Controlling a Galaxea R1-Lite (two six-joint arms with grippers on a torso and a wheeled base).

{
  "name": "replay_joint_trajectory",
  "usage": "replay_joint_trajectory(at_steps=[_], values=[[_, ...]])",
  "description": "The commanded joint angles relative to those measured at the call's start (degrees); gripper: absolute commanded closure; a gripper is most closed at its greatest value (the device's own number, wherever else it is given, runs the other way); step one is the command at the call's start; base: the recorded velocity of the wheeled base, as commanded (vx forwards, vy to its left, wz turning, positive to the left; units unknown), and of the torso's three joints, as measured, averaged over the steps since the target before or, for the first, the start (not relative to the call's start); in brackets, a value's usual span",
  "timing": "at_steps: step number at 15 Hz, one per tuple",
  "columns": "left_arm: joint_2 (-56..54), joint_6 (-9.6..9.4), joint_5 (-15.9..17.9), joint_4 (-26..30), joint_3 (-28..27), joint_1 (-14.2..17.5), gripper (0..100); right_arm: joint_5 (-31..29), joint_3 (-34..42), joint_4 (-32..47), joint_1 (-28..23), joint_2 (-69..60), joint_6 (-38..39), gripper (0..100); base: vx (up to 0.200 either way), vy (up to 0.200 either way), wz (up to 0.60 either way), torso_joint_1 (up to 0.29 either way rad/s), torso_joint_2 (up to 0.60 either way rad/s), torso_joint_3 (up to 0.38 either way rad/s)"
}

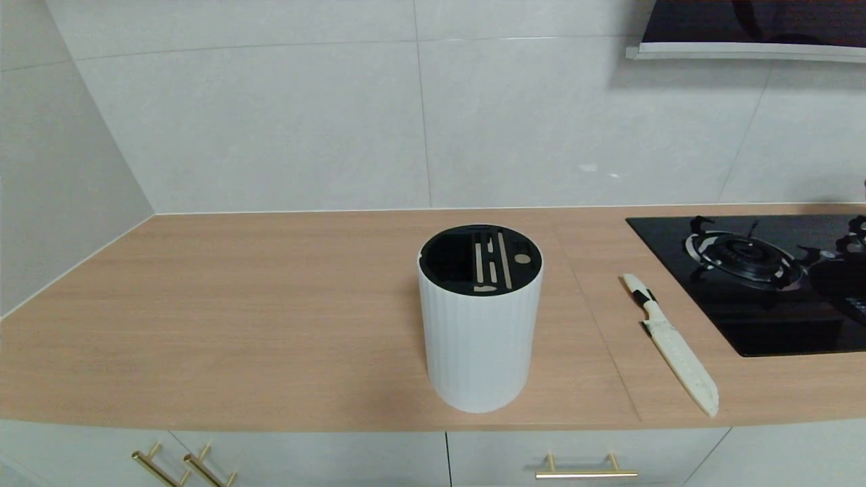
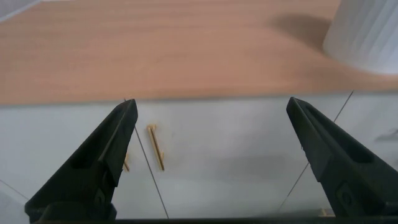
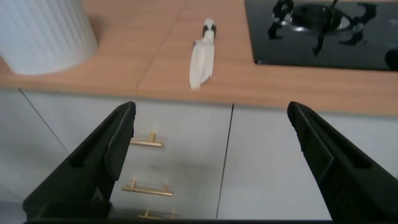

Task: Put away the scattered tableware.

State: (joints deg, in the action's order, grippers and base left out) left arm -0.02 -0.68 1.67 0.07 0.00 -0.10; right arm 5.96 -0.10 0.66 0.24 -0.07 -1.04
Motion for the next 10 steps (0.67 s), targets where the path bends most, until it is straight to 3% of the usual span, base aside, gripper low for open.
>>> replay_joint_trajectory(at_steps=[1,10], values=[[0.02,-0.02,0.00,0.01,0.00,0.01,0,0.02,0.01,0.04,0.02,0.07,-0.02,0,0.000,0.000,0.00,0.256,-0.56,-0.295],[0.02,-0.02,0.00,0.01,0.00,0.01,0,0.02,0.01,-0.04,0.02,0.07,-0.02,0,0.000,0.000,0.00,0.262,-0.54,-0.289]])
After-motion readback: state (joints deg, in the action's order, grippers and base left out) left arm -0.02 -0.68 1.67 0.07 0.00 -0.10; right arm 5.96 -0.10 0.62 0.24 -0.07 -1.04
